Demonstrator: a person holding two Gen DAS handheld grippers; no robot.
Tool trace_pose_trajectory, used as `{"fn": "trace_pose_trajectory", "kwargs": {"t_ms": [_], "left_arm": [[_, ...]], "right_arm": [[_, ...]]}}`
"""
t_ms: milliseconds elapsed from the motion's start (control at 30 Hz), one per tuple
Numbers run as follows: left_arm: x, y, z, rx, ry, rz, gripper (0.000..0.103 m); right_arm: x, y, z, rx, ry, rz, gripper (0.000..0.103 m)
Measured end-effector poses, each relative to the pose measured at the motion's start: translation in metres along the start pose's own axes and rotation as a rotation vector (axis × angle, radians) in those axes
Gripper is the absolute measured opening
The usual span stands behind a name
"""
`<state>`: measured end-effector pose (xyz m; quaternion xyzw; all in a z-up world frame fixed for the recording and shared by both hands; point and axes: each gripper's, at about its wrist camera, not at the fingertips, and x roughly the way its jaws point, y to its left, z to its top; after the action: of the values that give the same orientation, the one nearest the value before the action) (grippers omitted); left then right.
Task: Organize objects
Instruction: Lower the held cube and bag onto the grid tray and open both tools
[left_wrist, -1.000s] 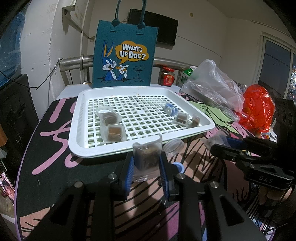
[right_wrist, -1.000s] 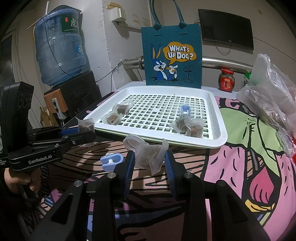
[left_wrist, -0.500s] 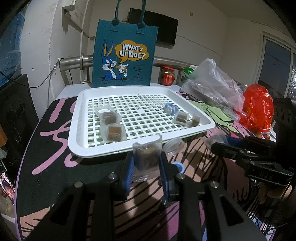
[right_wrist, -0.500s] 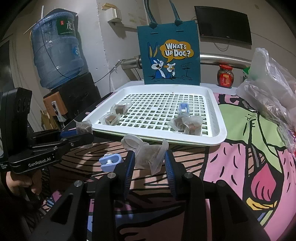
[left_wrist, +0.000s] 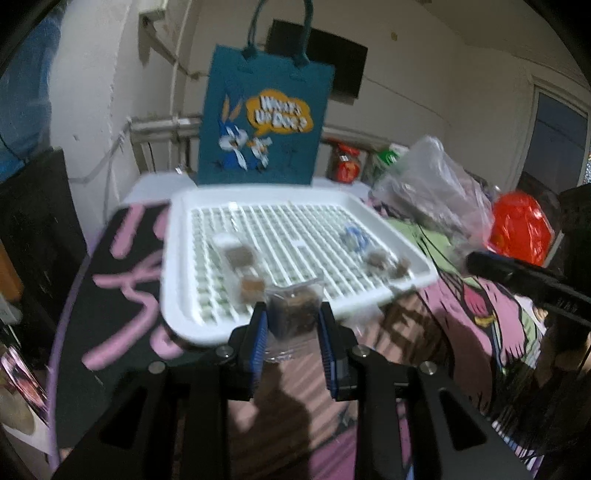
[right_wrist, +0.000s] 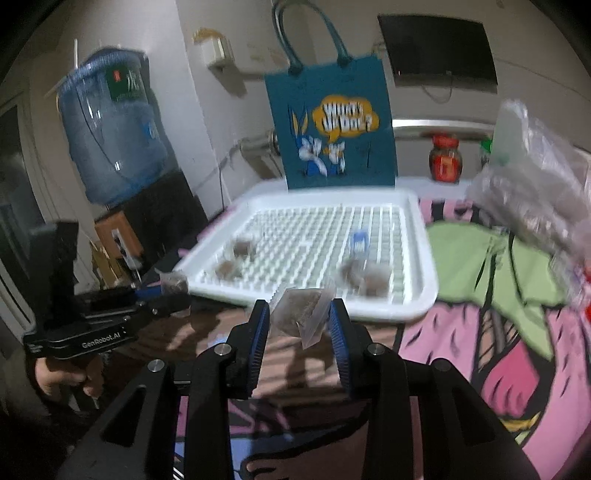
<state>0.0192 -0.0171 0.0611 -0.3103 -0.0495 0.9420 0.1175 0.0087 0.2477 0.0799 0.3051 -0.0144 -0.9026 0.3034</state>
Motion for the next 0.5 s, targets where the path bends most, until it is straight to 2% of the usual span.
{"fn": "trace_pose_trajectory", "kwargs": {"t_ms": [100,233,367,500], "left_arm": [[-0.003,0.012,0.019,-0.005,-0.029,0.038,0.026],[0.009,0.026,0.033,-0.018,-0.016,0.065,0.026],[0.033,0.033,0.034,-0.032,0.050,0.070,0.026],[0.055,0.039,0.030,-0.056,0.104,0.073,0.026]], "right_arm": [[-0.006,-0.004,0.026,-0.006,-0.035,0.018,0.032],[0.008,-0.006,0.049,-0.017,-0.039,0.019,0.032],[0.038,-0.012,0.060,-0.007,0.005,0.024,0.032],[0.082,-0.018,0.057,0.015,0.105,0.034,0.032]]}}
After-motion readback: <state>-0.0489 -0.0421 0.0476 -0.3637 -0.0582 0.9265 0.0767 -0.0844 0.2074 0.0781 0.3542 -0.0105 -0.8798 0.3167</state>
